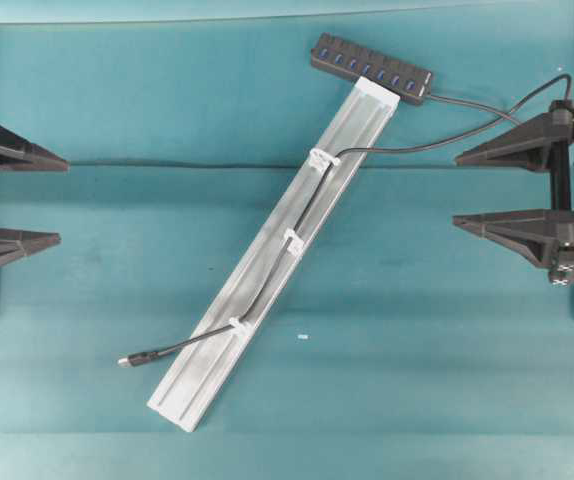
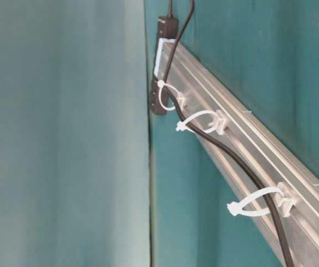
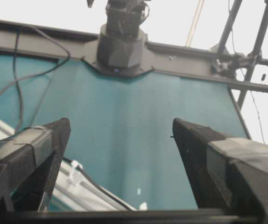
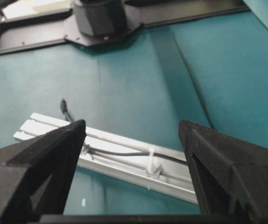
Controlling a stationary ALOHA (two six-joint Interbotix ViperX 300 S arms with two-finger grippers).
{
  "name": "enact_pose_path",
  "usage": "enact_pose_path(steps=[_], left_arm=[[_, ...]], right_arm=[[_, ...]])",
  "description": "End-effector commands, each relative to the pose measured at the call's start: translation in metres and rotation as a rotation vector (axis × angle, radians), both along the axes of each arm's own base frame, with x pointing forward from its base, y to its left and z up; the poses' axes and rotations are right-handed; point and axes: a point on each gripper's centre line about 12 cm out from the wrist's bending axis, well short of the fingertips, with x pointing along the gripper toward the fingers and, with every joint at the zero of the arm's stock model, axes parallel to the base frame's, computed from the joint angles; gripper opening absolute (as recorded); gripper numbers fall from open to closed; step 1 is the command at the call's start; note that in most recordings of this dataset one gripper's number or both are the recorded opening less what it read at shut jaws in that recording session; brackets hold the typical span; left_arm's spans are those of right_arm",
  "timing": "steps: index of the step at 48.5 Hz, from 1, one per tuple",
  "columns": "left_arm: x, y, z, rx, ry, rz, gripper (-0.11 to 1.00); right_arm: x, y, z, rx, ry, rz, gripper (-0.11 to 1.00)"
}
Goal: Pass the USB cable through three rings with both arms.
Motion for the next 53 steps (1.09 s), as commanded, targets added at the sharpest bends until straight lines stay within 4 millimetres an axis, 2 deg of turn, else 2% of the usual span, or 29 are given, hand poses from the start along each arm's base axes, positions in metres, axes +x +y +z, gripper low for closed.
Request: enact_pose_path(steps=[1, 24, 53], left_arm=[[0.002, 0.0, 0.006, 0.005, -0.014, 0.0, 0.97], [-0.001, 0.001, 0.005, 0.003, 0.011, 0.004, 0.97], [0.001, 0.0, 0.002, -0.001, 0.023, 0.003, 0.97]], right_arm=[[0.001, 0.0, 0.001, -0.005, -0.003, -0.001, 0.86], [0.0, -0.001, -0.002, -0.001, 0.02, -0.004, 0.86], [-0.001, -0.002, 0.009, -0.005, -0.064, -0.014, 0.86]])
